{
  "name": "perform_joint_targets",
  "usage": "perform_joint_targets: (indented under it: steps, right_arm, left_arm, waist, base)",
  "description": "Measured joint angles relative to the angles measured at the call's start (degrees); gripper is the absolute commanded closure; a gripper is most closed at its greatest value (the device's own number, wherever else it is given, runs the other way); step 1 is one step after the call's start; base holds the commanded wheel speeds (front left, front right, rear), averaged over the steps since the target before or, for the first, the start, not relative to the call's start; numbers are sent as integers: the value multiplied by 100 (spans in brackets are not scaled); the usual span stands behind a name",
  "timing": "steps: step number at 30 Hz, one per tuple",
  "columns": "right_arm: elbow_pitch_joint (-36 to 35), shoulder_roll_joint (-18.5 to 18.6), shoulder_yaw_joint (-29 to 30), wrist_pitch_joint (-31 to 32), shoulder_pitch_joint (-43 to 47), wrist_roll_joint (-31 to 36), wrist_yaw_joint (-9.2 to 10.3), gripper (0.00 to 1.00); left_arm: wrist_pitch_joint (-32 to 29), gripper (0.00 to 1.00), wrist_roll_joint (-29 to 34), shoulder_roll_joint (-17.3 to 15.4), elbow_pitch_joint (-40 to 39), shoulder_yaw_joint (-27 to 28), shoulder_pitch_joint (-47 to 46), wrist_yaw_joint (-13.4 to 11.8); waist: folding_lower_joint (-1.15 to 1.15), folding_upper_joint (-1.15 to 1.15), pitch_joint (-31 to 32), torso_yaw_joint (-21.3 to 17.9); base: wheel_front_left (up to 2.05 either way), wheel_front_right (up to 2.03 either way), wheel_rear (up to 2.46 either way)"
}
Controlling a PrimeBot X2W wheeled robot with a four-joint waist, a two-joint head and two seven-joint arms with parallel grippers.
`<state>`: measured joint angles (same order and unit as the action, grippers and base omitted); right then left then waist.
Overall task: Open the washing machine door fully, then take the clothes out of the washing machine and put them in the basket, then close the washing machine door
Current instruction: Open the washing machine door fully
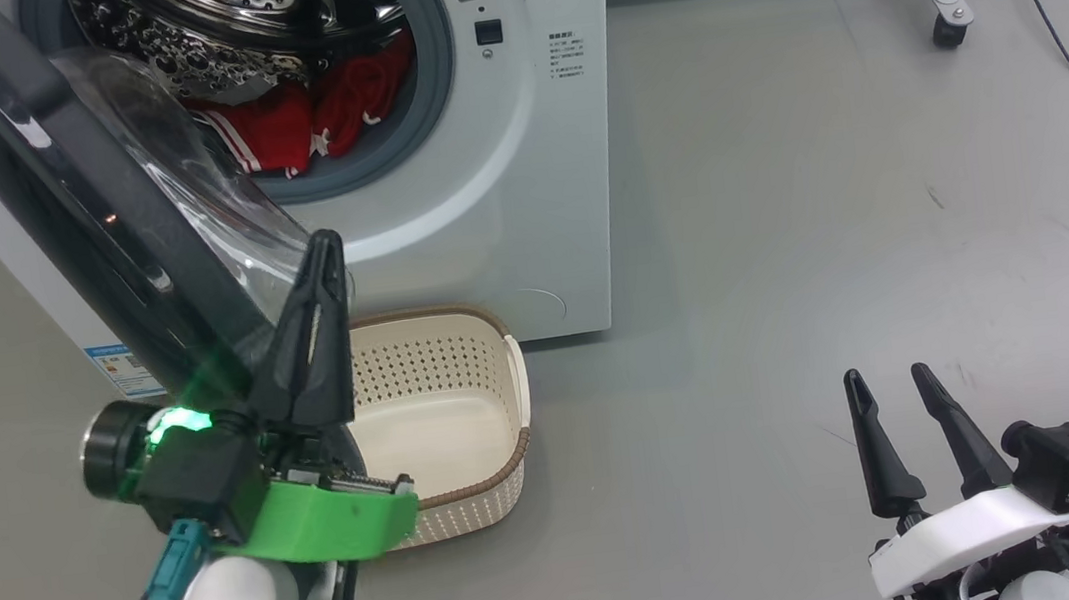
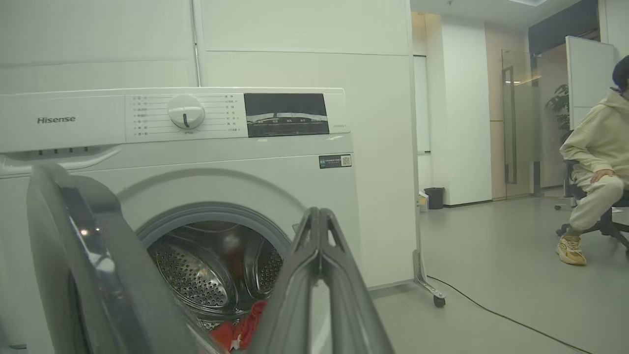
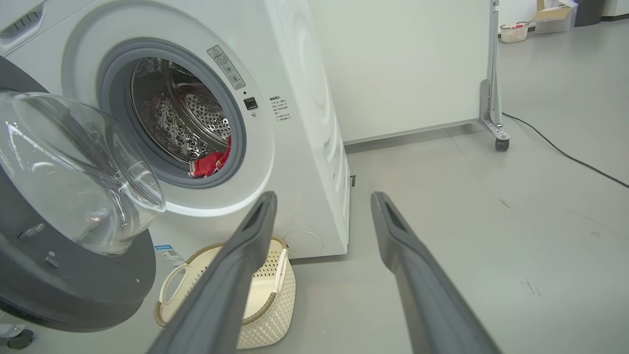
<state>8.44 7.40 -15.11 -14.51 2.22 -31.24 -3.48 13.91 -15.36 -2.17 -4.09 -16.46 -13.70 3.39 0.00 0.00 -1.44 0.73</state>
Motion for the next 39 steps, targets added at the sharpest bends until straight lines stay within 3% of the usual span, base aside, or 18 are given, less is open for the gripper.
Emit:
perform_joint_targets:
  steps: [7,21,29,39]
  right_arm:
    - [21,-19,27,0,-7,14,-51,0]
    - [40,-81,210,0,-57,74,-98,0]
    - [49,-111,345,0,-56,109,-100,0]
    - [29,-110,413,0,-55,216,-151,0]
  left_arm:
    - [-235,100,-383,-2,477,-278,282,0]
    - [-436,100,-270,-21,1435,-53,337,-187]
    - [-436,100,-280,-21,1696,40,316,-261]
    - [-419,100,-367,1,1959,24,164,-261]
  waist:
    - [0,0,-64,-170]
    - [0,0,-302,-444]
    - [0,0,-332,-429]
    - [0,0,-340,-115]
  base:
    - [0,0,0]
    - [0,0,0]
    - [0,0,0]
    - [0,0,0]
